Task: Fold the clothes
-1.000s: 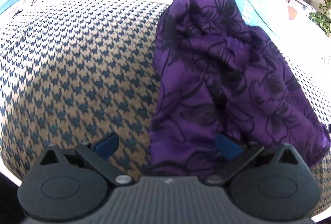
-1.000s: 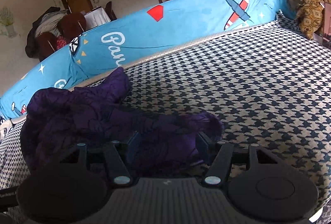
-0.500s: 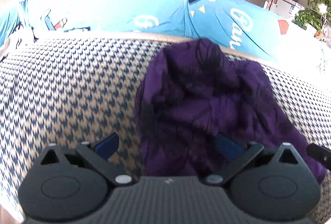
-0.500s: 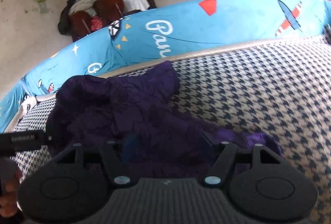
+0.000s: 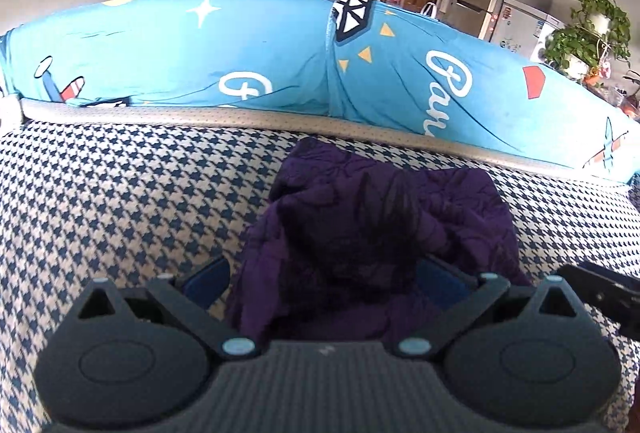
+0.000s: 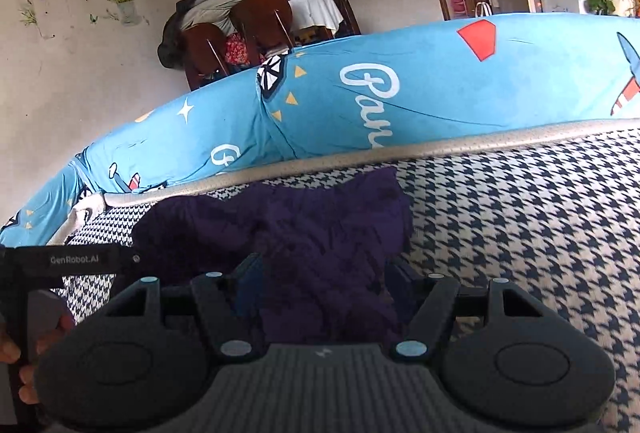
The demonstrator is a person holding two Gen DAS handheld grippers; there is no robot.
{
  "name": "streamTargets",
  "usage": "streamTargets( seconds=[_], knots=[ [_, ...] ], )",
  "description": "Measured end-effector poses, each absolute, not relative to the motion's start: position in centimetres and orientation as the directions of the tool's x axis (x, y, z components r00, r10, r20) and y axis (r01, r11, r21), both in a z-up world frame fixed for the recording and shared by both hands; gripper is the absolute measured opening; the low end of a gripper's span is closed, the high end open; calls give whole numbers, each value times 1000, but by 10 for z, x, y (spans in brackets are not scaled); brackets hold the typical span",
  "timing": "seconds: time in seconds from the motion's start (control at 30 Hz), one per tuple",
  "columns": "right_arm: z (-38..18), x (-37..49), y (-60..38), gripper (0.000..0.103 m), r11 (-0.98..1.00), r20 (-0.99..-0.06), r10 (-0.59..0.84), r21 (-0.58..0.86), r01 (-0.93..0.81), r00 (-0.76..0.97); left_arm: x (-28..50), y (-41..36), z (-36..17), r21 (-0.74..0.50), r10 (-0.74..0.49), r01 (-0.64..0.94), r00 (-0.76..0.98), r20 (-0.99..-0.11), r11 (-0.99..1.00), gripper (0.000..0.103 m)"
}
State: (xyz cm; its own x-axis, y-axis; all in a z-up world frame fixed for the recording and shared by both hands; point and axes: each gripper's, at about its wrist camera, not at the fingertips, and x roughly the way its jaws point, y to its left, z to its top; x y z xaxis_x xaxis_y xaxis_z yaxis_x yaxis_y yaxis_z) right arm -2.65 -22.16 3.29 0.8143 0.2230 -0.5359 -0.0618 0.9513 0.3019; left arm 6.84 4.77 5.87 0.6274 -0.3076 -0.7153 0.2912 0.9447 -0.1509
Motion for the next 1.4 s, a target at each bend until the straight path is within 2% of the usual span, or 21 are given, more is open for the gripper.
streamTargets(
  seconds=[0.37,0.5,0.57,0.63,0.73,0.93,1.1,1.27,1.4],
  knots=[
    [19,26,-192,67,944,-539,302,287,-166,787,101,36,45,-146,-316,314,603,-733,938,103],
    [4,39,-177,66,965,-580,253,206,-161,774,106,33,38,-117,-283,300,600,-748,947,103],
    [-4,44,-172,53,976,-599,217,160,-150,771,108,32,34,-109,-267,289,595,-758,951,103],
    [-7,46,-172,32,977,-597,208,156,-143,775,109,32,32,-111,-258,274,592,-764,955,103],
    [-1,44,-176,18,978,-582,200,163,-127,788,111,34,34,-97,-226,237,611,-759,967,103],
    [29,27,-207,14,978,-484,124,206,-25,866,114,45,39,-72,-150,145,643,-751,987,103],
    [53,7,-250,11,967,-418,-54,203,151,907,114,50,45,-86,-131,100,662,-738,991,103],
    [55,-7,-281,12,951,-467,-123,196,238,876,113,51,48,-115,-145,89,670,-728,989,103],
    [45,-17,-299,11,934,-552,-159,185,307,818,109,49,54,-155,-189,111,678,-711,982,103]
  ],
)
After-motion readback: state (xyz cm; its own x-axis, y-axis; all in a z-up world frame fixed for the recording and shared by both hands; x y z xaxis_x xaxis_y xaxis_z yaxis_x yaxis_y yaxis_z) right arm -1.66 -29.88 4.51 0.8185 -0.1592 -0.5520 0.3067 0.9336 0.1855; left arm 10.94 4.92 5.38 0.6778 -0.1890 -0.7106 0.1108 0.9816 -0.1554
